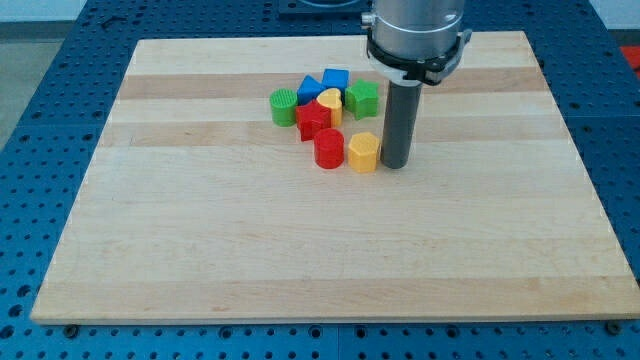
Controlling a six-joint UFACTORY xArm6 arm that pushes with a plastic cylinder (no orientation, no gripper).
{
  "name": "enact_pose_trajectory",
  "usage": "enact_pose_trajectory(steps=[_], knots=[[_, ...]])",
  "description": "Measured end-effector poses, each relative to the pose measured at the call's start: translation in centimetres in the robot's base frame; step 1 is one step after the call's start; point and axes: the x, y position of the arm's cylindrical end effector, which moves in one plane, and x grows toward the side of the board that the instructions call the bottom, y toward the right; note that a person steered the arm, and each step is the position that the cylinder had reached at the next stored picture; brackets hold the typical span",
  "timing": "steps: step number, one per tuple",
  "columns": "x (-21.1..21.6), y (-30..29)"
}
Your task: Move the yellow hexagon closer to the green star
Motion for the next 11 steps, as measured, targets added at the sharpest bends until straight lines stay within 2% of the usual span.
enact_pose_trajectory(steps=[1,2,3,6,8,11], knots=[[0.6,2.6],[5.4,3.4],[6.1,0.9],[5.5,-3.6],[0.3,-3.3],[-0.6,-3.2]])
